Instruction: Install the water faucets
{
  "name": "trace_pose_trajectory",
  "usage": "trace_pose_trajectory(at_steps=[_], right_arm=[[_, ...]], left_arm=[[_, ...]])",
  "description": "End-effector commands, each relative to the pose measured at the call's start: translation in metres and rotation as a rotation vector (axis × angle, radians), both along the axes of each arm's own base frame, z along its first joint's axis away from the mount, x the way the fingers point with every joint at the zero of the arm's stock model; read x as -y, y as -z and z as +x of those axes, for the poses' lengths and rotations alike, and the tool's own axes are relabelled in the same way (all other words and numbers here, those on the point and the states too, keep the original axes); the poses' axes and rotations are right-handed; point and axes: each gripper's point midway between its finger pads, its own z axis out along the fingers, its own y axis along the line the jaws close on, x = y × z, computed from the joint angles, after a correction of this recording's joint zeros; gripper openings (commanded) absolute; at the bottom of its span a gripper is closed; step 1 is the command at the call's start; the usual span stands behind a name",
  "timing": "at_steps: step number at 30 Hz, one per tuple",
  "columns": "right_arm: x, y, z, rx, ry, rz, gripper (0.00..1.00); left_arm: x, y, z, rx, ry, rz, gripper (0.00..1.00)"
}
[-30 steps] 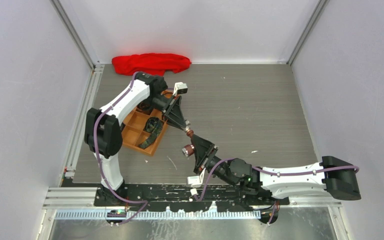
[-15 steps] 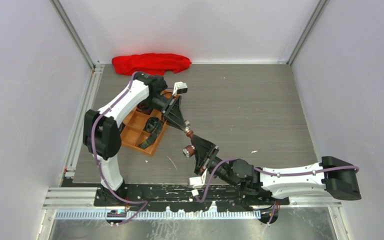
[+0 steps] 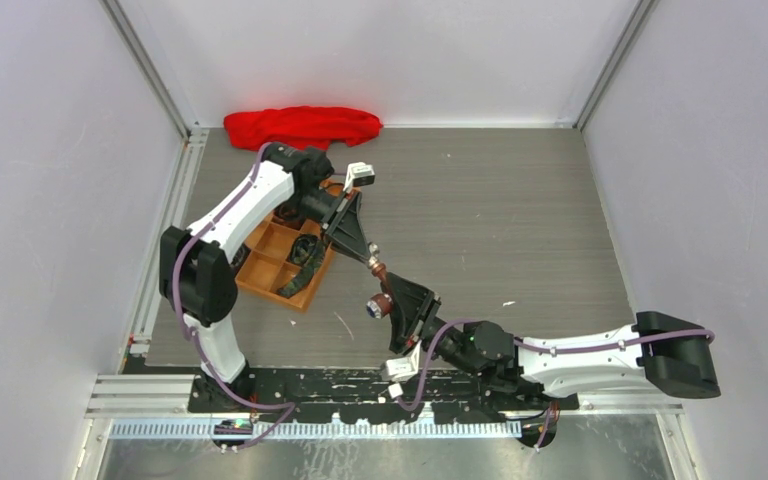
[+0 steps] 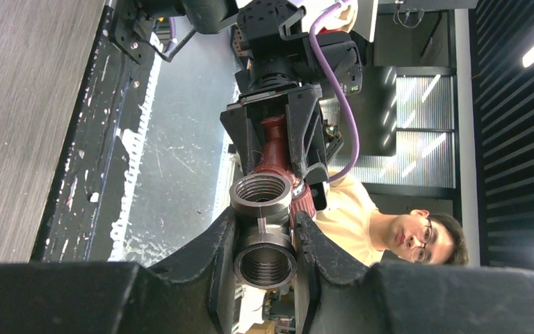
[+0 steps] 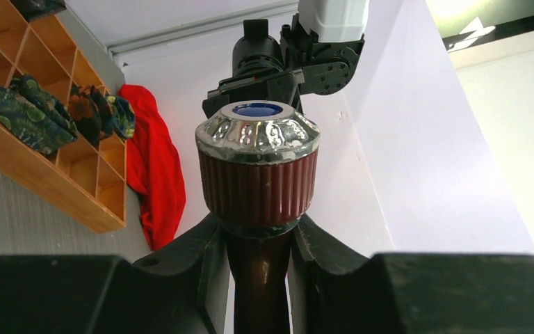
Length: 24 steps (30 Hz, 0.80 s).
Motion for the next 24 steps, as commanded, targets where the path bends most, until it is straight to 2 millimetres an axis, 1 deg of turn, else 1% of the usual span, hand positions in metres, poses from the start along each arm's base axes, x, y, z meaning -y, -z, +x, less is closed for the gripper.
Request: trace_pose_trajectory(at_steps=[1, 3, 7, 10, 15, 20, 24], right_arm=[[0.009, -0.026, -0.004, -0.037, -0.042, 0.169, 0.0], [0.01, -0.029, -0.006, -0.056, -0.059, 0.206, 0.0], [0.008, -0.027, -0.005, -0.077, -0.069, 0.23, 0.0], [0.006, -0.03, -0.007, -0.109, -0.097, 0.281, 0.0], [0.007, -0.042, -0.011, -0.157, -0.155, 0.388, 0.0], [0.008, -0.052, -0.016, -0.217, -0.225, 0.477, 0.0], [0.003, -0.057, -0.022, -0.255, -0.286, 0.521, 0.0]], left_arm=[[-0.004, -0.075, -0.027, -0.123, -0.035, -0.263, 0.0], [-0.004, -0.077, -0.027, -0.115, -0.034, -0.267, 0.0], [-0.004, -0.081, -0.028, -0.091, -0.029, -0.28, 0.0], [-0.005, -0.085, -0.033, -0.061, -0.02, -0.296, 0.0], [-0.007, -0.096, -0.043, -0.024, -0.003, -0.318, 0.0], [-0.006, -0.099, -0.042, -0.011, 0.001, -0.325, 0.0], [-0.005, -0.102, -0.042, -0.007, 0.007, -0.328, 0.0]])
